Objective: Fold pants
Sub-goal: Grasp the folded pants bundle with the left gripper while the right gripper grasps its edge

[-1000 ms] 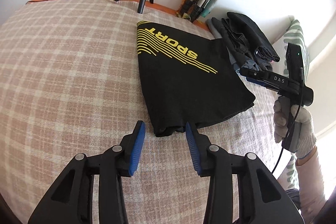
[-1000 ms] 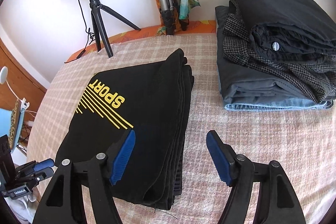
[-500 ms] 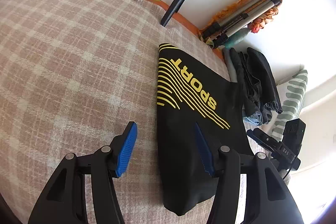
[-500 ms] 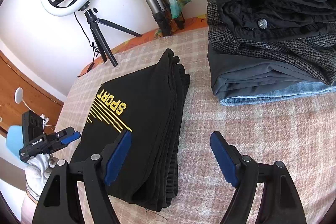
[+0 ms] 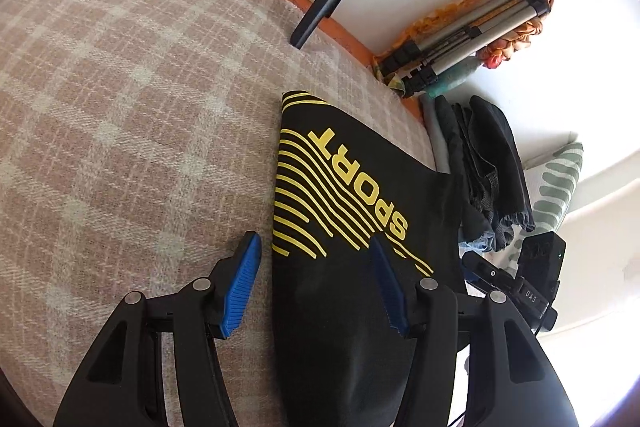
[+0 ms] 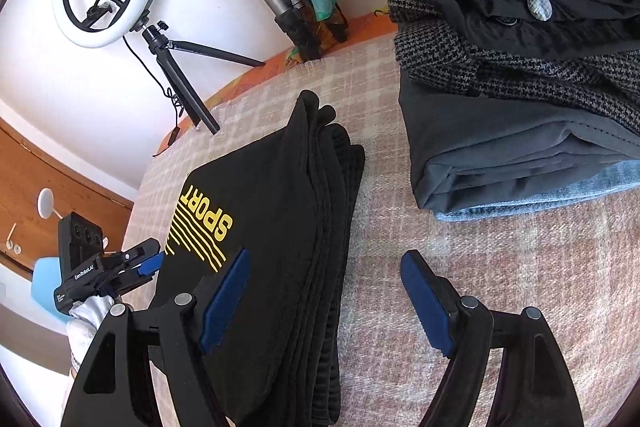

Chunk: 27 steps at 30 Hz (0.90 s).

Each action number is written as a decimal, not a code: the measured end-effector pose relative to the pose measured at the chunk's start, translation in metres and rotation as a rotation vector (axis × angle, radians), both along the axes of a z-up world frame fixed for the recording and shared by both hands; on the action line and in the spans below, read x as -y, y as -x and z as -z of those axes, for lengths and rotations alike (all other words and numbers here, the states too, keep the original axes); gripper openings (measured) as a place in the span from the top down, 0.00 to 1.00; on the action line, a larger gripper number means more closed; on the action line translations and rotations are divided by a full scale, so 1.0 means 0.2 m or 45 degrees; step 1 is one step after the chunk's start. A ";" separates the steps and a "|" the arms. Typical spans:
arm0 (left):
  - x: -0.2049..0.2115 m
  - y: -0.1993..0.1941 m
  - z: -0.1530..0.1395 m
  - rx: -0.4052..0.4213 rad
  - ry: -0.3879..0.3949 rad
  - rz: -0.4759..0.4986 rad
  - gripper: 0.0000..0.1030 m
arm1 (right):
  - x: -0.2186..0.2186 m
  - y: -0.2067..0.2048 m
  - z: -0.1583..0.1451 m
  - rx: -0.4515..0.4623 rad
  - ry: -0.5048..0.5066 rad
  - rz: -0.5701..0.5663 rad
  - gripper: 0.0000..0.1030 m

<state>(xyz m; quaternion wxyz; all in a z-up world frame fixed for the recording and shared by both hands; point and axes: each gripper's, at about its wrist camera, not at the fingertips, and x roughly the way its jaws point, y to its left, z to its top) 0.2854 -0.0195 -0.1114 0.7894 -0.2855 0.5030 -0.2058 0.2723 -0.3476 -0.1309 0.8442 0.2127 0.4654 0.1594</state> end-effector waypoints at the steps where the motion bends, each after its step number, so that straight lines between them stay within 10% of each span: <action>1: 0.01 -0.01 0.00 0.005 0.000 0.007 0.47 | -0.01 0.00 0.00 0.006 0.002 -0.012 0.22; 12: 0.10 -0.07 0.01 0.064 -0.020 0.035 0.49 | -0.15 -0.06 0.03 0.085 0.020 -0.111 0.31; 17: 0.12 -0.09 0.03 0.065 -0.056 0.024 0.72 | -0.12 -0.10 0.06 0.064 -0.086 -0.075 0.59; 27: 0.13 -0.11 0.04 0.081 -0.115 0.055 0.83 | -0.13 -0.13 0.07 0.069 -0.110 -0.129 0.67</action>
